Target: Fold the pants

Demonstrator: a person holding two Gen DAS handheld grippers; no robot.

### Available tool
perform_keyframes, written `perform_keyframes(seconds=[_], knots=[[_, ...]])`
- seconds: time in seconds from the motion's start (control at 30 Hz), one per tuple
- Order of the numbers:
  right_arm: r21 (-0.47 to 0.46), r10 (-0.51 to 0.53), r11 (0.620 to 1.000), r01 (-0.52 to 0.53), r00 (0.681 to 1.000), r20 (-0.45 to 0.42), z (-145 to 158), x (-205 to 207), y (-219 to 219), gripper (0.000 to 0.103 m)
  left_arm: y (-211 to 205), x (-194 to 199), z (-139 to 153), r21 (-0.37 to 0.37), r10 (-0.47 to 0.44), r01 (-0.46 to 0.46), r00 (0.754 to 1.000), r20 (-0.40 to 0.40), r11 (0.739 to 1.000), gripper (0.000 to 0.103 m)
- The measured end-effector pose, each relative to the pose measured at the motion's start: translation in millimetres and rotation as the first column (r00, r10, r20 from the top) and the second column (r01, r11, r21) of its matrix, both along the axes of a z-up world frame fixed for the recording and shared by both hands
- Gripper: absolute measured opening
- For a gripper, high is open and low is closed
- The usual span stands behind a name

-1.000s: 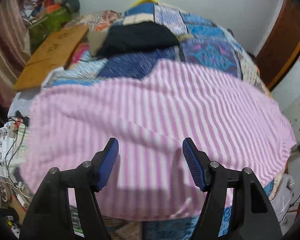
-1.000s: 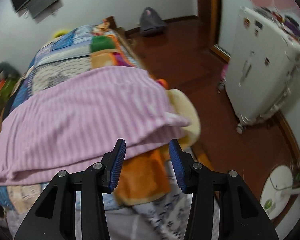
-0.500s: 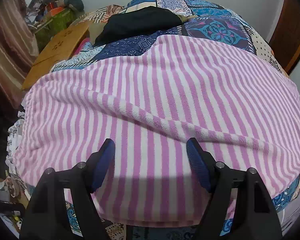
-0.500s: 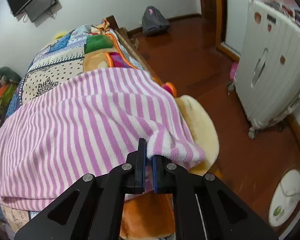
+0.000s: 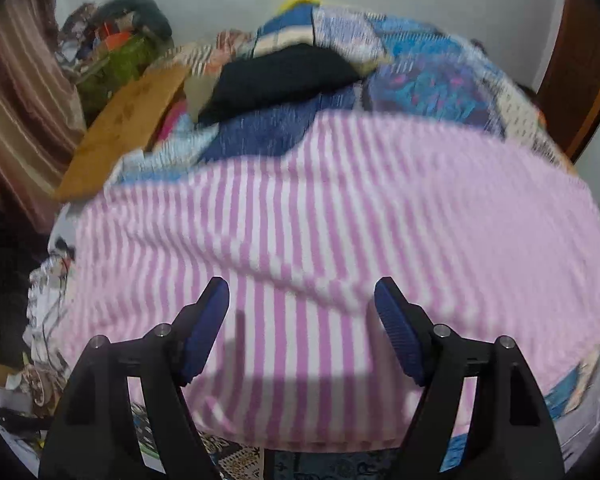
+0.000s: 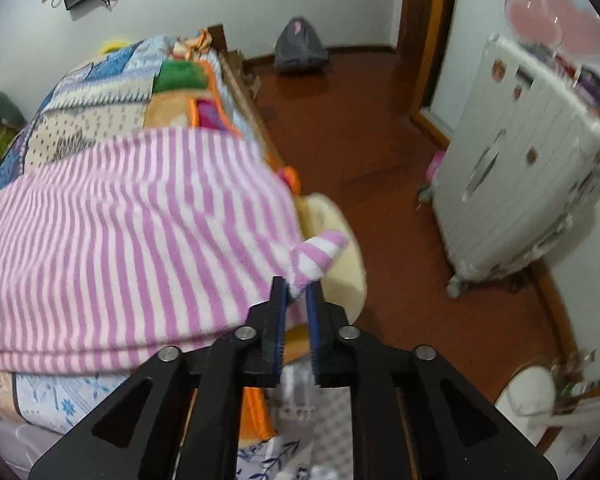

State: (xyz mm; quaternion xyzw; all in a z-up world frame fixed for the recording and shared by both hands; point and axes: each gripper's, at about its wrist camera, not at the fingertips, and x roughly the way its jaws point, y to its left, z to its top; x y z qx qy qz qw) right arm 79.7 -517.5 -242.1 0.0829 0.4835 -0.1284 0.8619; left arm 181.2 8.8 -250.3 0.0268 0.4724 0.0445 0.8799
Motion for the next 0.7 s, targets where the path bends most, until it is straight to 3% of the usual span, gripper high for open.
perform_keyframes(seconds=[0.17,0.3,0.37,0.47,0.63,0.7], knots=[[-0.047,-0.001,0.999,0.004,0.997,0.076,29,23,-6,0.026,-19,18,38,0.004,-0.048,0.048,0.994,0.098,0.999,0.076],[-0.01,0.038,0.999,-0.037,0.992,0.121,33,60,-11,0.037,-38,44,36,-0.007,-0.084,0.085,0.991,0.1,0.996,0.076],[0.022,0.07,0.997,-0.074,0.99,0.122,24,82,-11,0.045,-46,56,26,-0.017,-0.097,0.099,0.992,0.077,0.995,0.076],[0.099,0.123,0.986,-0.133,0.987,0.101,1,115,-14,0.047,-57,67,4,-0.026,-0.116,0.116,0.993,0.03,0.993,0.076],[0.185,0.176,0.968,-0.171,0.984,-0.013,-49,157,-20,0.047,-71,77,-41,0.018,-0.138,0.14,0.988,-0.075,0.99,0.076],[0.186,0.211,0.963,-0.193,0.974,-0.083,-68,167,-20,0.048,-68,75,-45,0.005,-0.128,0.128,0.99,-0.054,0.992,0.079]])
